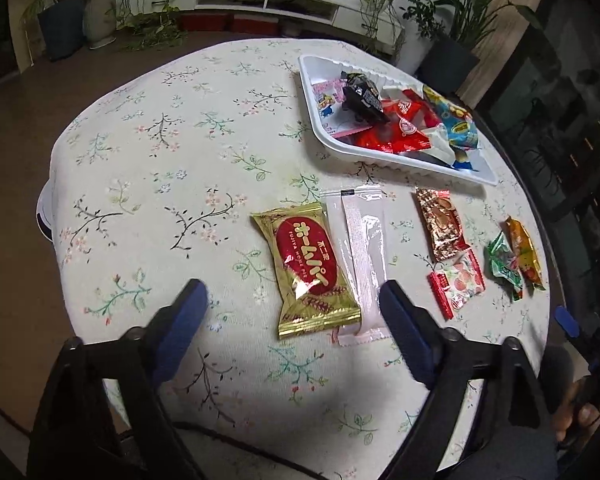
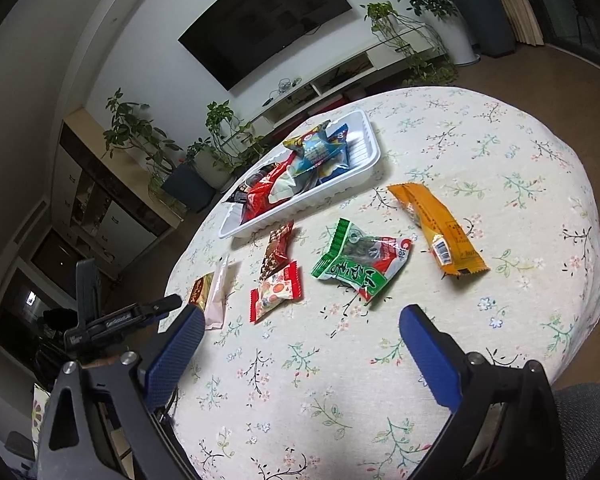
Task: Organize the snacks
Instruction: 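Grasp the gold-red wafer with the left tool while the right tool grasps the green packet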
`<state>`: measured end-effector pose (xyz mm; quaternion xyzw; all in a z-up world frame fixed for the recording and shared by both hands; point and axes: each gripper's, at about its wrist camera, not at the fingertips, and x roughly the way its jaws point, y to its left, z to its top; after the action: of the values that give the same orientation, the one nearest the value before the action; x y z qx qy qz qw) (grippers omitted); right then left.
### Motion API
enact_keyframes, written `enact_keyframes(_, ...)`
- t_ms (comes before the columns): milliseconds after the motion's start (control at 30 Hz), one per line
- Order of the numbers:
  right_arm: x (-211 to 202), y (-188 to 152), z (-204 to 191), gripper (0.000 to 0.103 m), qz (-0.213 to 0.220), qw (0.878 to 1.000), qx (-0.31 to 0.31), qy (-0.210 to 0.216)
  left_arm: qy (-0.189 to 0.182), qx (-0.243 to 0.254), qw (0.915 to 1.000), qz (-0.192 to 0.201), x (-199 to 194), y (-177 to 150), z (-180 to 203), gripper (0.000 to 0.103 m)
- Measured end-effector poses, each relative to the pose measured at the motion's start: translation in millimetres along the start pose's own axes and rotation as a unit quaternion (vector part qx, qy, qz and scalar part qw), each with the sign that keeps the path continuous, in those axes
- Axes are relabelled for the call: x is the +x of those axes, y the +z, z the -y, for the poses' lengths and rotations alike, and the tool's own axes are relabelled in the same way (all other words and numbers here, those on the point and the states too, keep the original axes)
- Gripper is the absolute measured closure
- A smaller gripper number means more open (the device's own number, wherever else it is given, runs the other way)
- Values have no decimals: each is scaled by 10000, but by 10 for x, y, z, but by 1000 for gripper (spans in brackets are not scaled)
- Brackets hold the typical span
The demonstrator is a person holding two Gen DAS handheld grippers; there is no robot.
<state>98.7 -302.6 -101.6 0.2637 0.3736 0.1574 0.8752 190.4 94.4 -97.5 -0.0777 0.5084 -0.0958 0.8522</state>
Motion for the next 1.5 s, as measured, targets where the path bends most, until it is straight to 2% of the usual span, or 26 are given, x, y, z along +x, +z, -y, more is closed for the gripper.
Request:
enact_keyframes(33, 2, -2, -3, 5, -8, 10000, -20, -13, 23, 26, 10000, -35, 33, 24, 14, 38)
enact_keyframes(67, 7, -5, -14, 7, -16, 10000, -47, -35, 51, 55, 9999, -69, 68, 50, 29, 43)
enact_keyframes(367, 28, -13, -33, 13, -39, 9998, -152, -105, 296, 225, 9988, -331, 369, 172, 134, 45)
enact_keyframes(600, 45, -32, -54, 15, -94, 9996, -221, -118, 449, 339, 9978, -356, 458, 252, 163, 46)
enact_keyframes(833, 65, -49, -61, 16, -154, 9994, -253, -161, 447, 551, 9967, -381, 484, 265, 272, 62)
enact_keyframes(933, 77, -50, -74, 16, -185, 9993, -272, -173, 376, 658, 9963, -410, 492, 275, 315, 72)
enact_keyframes(1133, 74, -20, -115, 16, -201, 9987, -370, -285, 356, 836, 9951, -391, 471, 235, 348, 74)
enact_keyframes(1233, 93, 46, -120, 17, -297, 9973, -524, -419, 264, 773, 9961, -322, 396, 180, 285, 74)
enact_keyframes(1300, 141, 144, -150, 21, -449, 9944, -792, -545, 181, 712, 9969, -278, 341, 124, 240, 74)
enact_keyframes(1367, 221, 236, -201, 21, -645, 9883, -1203, -685, 60, 603, 9979, -225, 280, 68, 186, 74)
enact_keyframes(1500, 529, 426, -273, 22, -1300, 9644, -2091, -967, -220, 403, 9989, -114, 115, -65, 115, 74)
